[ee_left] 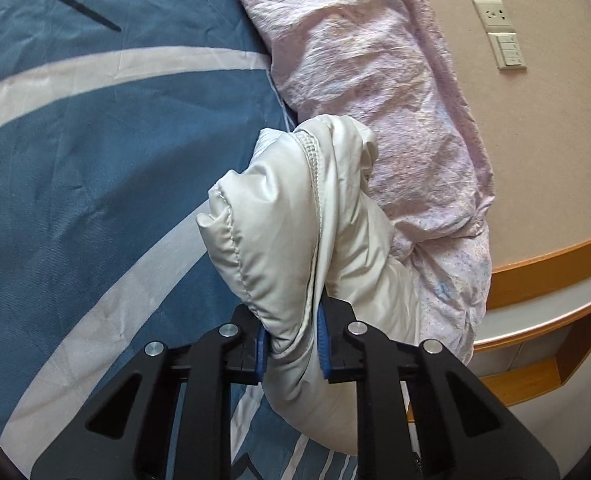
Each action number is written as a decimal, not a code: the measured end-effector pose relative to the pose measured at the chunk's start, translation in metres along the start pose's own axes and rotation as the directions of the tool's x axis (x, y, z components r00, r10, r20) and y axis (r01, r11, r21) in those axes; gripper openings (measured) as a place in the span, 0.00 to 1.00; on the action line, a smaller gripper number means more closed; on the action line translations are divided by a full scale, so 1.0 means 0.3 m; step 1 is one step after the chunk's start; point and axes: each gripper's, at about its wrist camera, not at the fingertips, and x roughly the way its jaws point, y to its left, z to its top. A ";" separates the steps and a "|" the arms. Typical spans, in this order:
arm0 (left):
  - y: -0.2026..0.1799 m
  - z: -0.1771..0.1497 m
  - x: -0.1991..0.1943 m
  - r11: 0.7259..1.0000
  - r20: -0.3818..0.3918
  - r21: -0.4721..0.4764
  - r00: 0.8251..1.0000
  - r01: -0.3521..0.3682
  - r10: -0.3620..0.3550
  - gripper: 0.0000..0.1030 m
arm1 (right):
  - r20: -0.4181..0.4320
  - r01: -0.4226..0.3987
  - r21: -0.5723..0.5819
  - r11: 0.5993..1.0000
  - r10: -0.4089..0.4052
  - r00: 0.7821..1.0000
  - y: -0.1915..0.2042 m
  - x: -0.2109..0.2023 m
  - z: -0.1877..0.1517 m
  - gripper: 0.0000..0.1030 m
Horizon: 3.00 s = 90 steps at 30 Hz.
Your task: Fold large clothes
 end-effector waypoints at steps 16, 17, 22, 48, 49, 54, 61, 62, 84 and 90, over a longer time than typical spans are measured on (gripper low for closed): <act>0.103 -0.075 -0.218 0.998 -0.050 0.058 0.999 -0.019 0.022 0.18 | -0.044 0.036 -0.085 0.996 -0.040 0.998 -0.049 -0.204 -0.162 0.20; 0.107 -0.078 -0.221 0.998 -0.052 0.057 0.998 -0.023 0.026 0.18 | -0.043 0.046 -0.091 0.995 -0.050 0.998 -0.052 -0.205 -0.171 0.20; 0.126 -0.089 -0.226 0.997 -0.050 0.061 0.997 -0.051 0.054 0.19 | -0.031 0.105 -0.121 0.987 -0.110 0.993 -0.061 -0.221 -0.210 0.23; 0.133 -0.125 -0.219 0.984 0.062 0.130 0.992 -0.119 0.112 0.72 | 0.251 0.329 -0.793 0.513 -0.218 0.943 0.499 -0.013 -0.467 0.67; 0.129 -0.126 -0.214 0.983 0.066 0.137 0.991 -0.123 0.115 0.72 | 0.245 0.324 -0.800 0.506 -0.217 0.945 0.511 0.001 -0.484 0.67; 0.119 -0.126 -0.177 0.981 0.056 0.141 0.990 -0.134 0.127 0.72 | 0.232 0.313 -0.842 0.440 -0.230 0.945 0.553 0.077 -0.563 0.67; 0.127 -0.104 -0.150 0.985 0.033 0.120 0.992 -0.124 0.121 0.72 | 0.230 0.334 -0.847 0.415 -0.281 0.932 0.537 0.174 -0.571 0.67; 0.127 -0.100 -0.148 0.986 0.031 0.115 0.993 -0.121 0.118 0.72 | 0.235 0.339 -0.850 0.403 -0.287 0.929 0.533 0.185 -0.577 0.67; 0.103 -0.072 -0.137 0.996 0.044 0.076 0.998 -0.055 0.052 0.62 | 0.295 0.393 -0.890 0.232 -0.364 0.884 0.499 0.317 -0.660 0.70; 0.045 -0.070 -0.148 0.991 0.051 0.131 0.998 -0.037 0.031 0.54 | 0.297 0.392 -0.896 0.212 -0.372 0.880 0.489 0.341 -0.665 0.71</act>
